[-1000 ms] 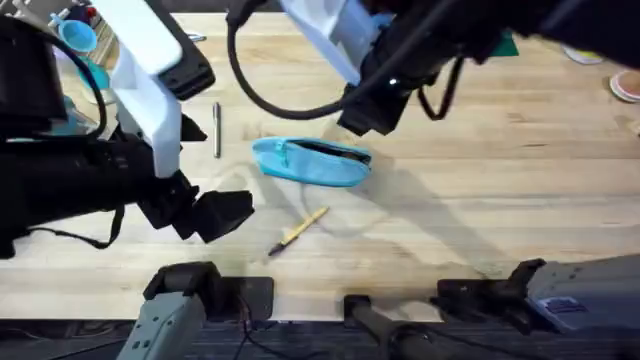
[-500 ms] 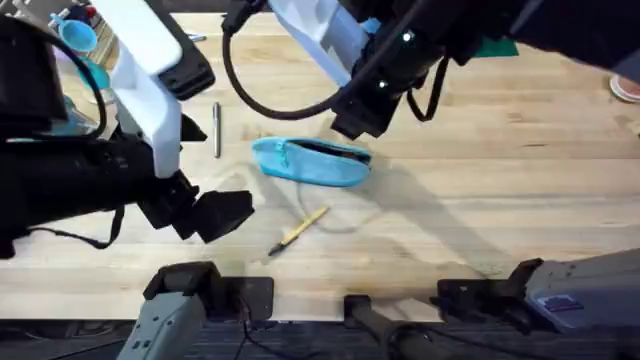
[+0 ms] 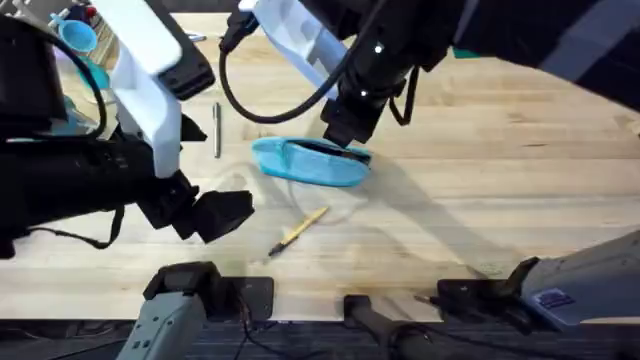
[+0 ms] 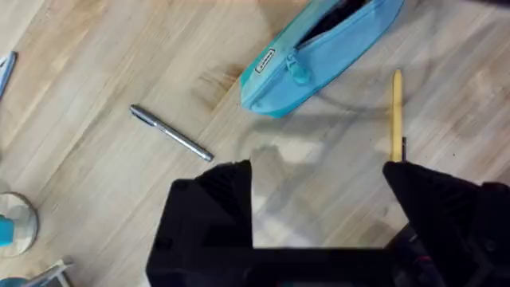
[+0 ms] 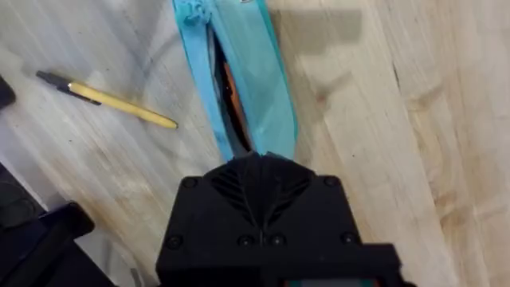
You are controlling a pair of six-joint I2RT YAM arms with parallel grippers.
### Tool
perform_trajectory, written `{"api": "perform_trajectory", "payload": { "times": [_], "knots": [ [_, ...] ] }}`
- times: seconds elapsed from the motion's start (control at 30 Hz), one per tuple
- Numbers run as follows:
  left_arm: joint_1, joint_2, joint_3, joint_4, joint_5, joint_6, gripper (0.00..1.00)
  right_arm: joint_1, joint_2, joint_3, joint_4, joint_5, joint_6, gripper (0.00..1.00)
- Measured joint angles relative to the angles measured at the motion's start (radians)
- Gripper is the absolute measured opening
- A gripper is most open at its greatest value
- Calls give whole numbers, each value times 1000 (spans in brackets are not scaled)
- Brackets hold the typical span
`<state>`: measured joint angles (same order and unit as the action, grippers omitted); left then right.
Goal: Unzip the bag, pick up the pens from the table one at a time and place them inside, then zip the bag closed.
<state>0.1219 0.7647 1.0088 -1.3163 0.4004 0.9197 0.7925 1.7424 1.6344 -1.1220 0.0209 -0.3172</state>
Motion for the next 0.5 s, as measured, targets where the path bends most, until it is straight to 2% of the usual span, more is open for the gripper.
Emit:
{"api": "perform_trajectory", "payload": {
  "times": [0.3,0.5],
  "knots": [
    [0,0,0,0,0,0,995,0,45,0,2,-11,0,32],
    [0,0,0,0,0,0,995,0,47,-3,31,-60,0,32]
  ]
}}
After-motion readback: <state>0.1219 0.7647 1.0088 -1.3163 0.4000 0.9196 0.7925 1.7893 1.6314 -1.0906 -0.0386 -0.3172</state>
